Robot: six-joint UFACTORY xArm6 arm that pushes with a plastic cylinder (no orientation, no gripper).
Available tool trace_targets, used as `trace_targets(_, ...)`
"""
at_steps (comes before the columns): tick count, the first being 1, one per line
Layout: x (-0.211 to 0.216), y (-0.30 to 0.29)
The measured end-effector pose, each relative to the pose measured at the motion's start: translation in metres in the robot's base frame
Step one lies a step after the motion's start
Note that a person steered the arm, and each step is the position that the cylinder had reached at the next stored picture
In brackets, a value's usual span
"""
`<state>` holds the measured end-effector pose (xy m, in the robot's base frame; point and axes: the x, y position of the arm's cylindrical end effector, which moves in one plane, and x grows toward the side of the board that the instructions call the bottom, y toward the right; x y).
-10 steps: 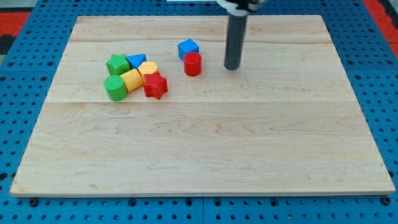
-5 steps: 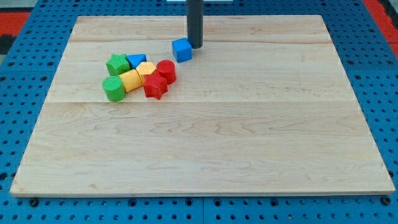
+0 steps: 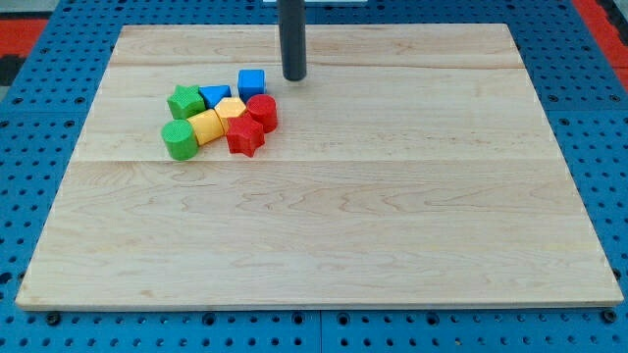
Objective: Push the red circle and blue cube into the group of blocks
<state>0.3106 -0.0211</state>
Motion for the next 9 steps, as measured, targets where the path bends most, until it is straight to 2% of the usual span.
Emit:
trace_targets(1,0.016,-0.023)
trace_targets(2,0.011,-0.042)
trace_targets(3,0.006,-0.034)
trace_targets(4,-0.003,-0.077)
trace_targets(5,-0.003,-0.063)
trace_targets(6,-0.003,-0.083)
trace_targets(7,0.017,-0.096)
trace_targets(8,0.000,-0.052)
trace_targets(9,0.049,-0.011)
